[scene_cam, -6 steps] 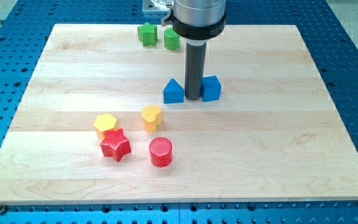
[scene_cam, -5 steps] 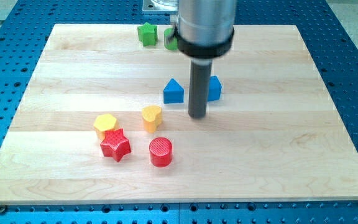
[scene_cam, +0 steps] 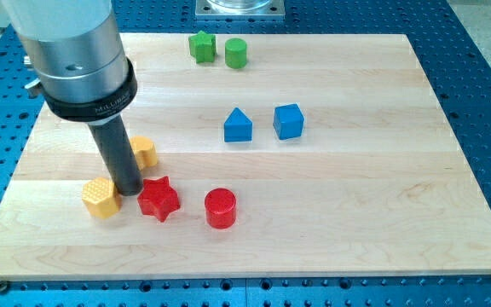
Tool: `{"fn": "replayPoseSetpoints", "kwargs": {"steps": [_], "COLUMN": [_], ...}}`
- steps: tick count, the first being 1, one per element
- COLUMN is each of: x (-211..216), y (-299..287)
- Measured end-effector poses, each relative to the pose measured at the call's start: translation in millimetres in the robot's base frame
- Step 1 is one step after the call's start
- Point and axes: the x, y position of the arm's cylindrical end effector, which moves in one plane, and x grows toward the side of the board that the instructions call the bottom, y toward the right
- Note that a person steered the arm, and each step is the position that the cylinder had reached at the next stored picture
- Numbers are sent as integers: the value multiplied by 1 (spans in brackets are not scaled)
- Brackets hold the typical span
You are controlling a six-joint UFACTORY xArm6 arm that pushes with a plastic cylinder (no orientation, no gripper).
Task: Place the yellow heart at the left side of the green star
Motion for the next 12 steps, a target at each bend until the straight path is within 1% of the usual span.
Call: {"fn": "replayPoseSetpoints", "kwargs": {"steps": [1, 2, 3, 4, 6, 8, 9, 10, 11, 12], "x": [-41, -116, -102, -75, -107, -111, -75, -47, -89, -142], "y": [-1, -12, -18, -18, -18, -18, -13, -3, 15, 24]}}
